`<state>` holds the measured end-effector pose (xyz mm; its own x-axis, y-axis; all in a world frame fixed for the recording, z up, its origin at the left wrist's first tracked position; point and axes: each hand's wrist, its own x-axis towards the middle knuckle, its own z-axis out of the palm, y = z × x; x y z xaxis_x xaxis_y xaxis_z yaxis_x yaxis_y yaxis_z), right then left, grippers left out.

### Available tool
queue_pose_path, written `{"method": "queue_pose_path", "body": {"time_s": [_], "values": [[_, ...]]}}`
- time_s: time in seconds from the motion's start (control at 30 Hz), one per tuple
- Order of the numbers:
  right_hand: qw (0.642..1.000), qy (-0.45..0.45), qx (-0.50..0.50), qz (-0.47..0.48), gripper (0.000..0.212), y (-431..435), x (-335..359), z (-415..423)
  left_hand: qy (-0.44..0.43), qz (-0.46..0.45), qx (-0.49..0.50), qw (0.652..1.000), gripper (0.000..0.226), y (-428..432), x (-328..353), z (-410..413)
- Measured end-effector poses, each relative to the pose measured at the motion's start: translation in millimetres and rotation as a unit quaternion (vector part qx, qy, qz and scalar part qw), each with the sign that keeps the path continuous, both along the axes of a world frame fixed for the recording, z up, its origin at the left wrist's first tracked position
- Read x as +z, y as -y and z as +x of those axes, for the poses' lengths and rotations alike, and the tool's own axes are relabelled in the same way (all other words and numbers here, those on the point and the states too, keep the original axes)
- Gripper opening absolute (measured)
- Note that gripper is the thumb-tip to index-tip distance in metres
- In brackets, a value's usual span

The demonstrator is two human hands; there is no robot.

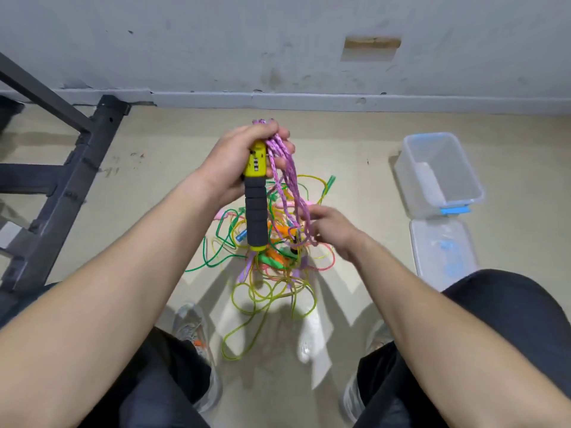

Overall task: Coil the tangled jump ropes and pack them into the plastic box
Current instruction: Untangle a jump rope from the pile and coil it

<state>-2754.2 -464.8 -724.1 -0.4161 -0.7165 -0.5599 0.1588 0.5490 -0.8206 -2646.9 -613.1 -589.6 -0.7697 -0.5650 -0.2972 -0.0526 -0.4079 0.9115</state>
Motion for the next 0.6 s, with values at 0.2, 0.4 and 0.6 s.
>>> {"method": "queue_pose_path", "body": {"time_s": [0.2,0.4,0.6], "values": [[0.996,-0.052,0.073,-0.021,0.018,-7,-13,11,-0.017,-0.001,0.038,0.999,0.021,27,2,7],[0.985,-0.131,-0.046,-0.105,0.013,-8,18,-18,0.19,-0.221,0.112,0.95,0.016,55,-37,34],[0.983,-0.166,0.0,-0.083,0.017,-5,54,-41,0.333,-0.308,0.036,0.891,0.019,49,-82,46]]}}
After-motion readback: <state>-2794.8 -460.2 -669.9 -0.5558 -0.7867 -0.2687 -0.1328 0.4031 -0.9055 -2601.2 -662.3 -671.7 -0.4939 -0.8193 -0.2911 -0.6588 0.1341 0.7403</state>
